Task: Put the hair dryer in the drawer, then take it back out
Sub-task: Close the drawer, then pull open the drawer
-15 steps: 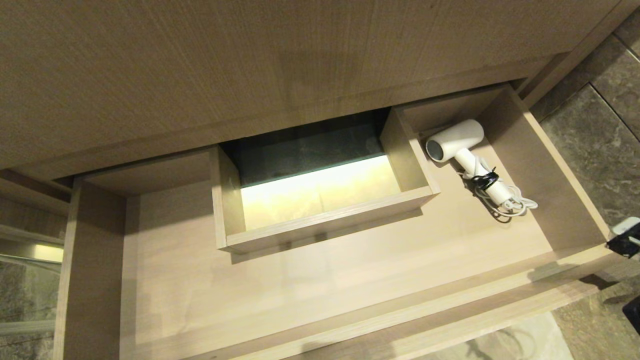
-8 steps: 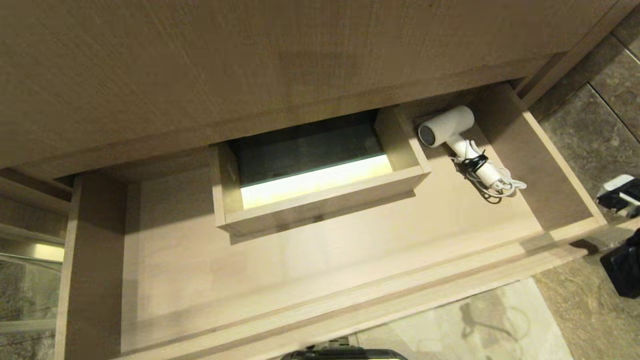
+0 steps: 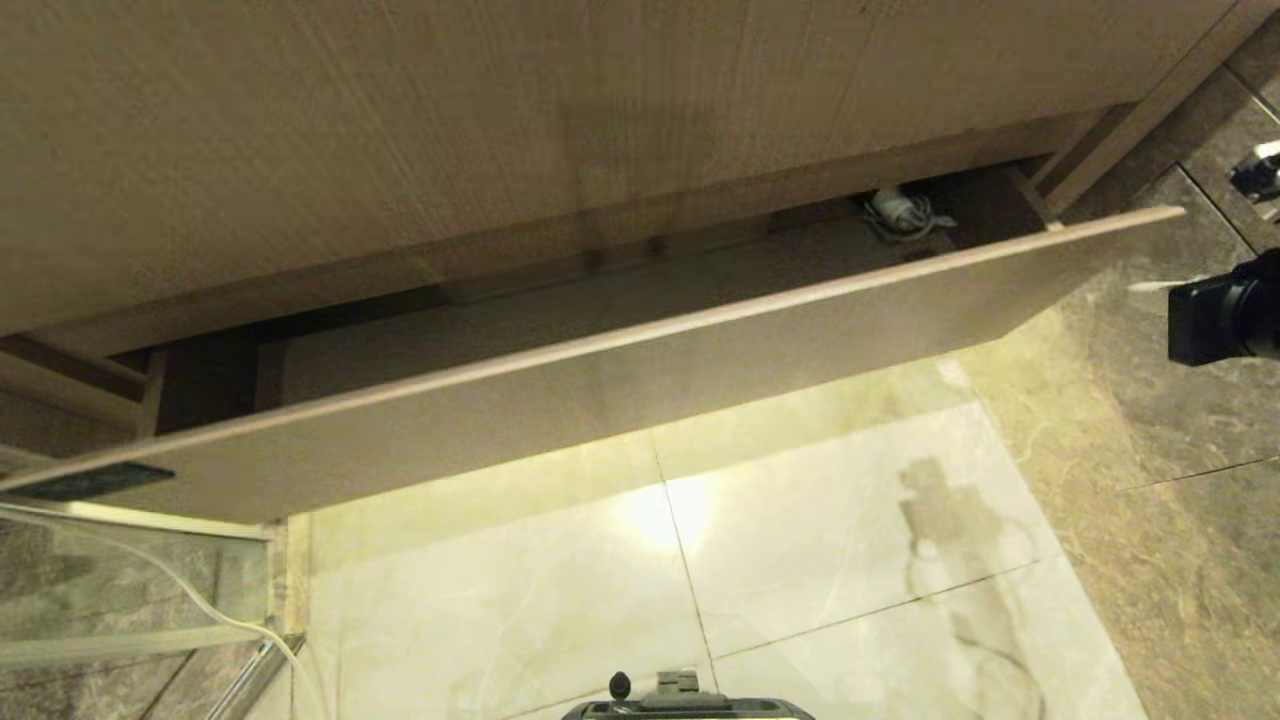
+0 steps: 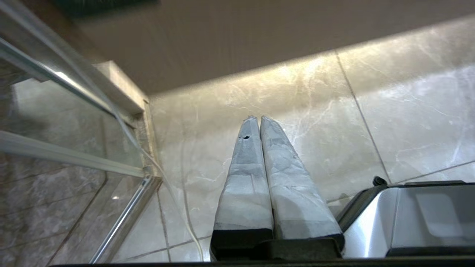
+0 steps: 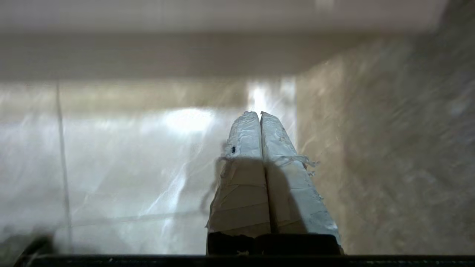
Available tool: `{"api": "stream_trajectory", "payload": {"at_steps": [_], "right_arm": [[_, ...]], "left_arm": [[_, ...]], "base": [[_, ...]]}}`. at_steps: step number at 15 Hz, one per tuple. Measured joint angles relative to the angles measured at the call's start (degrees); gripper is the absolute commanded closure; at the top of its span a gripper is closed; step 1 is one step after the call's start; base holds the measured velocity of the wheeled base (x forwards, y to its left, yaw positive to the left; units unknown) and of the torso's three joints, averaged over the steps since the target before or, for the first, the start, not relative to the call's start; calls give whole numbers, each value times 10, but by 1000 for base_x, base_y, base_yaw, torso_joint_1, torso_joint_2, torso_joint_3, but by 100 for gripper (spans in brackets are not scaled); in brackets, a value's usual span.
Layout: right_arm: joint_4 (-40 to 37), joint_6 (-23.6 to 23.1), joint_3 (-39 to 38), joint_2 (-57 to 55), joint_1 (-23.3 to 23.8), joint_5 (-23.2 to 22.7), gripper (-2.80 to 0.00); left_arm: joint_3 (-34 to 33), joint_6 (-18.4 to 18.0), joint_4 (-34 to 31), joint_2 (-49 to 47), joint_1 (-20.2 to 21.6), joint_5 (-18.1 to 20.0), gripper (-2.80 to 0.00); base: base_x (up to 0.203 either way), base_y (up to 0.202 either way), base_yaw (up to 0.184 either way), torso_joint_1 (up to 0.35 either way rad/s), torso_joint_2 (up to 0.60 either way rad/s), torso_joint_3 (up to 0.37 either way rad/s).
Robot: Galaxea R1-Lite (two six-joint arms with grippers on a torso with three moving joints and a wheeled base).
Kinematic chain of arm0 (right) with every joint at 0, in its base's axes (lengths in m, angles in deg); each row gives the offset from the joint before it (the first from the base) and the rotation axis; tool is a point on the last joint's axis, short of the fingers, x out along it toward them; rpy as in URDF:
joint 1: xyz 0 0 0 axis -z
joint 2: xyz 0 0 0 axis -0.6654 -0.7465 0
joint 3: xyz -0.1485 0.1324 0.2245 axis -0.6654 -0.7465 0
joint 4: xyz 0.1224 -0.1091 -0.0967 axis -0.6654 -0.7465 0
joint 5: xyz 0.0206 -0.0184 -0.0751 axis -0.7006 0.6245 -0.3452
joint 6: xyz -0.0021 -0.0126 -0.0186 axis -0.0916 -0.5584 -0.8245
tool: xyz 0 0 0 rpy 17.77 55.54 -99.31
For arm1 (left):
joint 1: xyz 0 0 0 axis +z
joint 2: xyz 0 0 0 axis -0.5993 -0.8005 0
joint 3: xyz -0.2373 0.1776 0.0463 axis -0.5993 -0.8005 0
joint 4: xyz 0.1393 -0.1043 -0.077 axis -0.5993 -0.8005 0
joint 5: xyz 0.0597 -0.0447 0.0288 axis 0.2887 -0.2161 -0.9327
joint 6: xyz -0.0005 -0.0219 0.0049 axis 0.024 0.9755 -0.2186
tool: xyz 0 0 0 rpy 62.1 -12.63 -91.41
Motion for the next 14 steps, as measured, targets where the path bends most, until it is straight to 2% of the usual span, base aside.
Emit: {"api": "stream_trajectory", "payload": {"at_steps": [4, 6, 9, 14], "right_arm": [[-146, -32, -46, 63, 0, 6, 0], [-188, -35, -85, 115, -6, 9, 0], [-201, -37, -142, 191, -19, 10, 0], [-197, -38, -194, 284, -24, 12, 0]], "left_arm": [[0, 0, 0, 0, 0, 0, 0], [0, 0, 0, 0, 0, 0, 0], [0, 0, 0, 0, 0, 1, 0], [0, 0, 0, 0, 0, 1, 0]], "base": [[0, 0, 0, 0, 0, 0], [0, 0, 0, 0, 0, 0], [0, 0, 0, 0, 0, 0], [0, 0, 0, 0, 0, 0]]}}
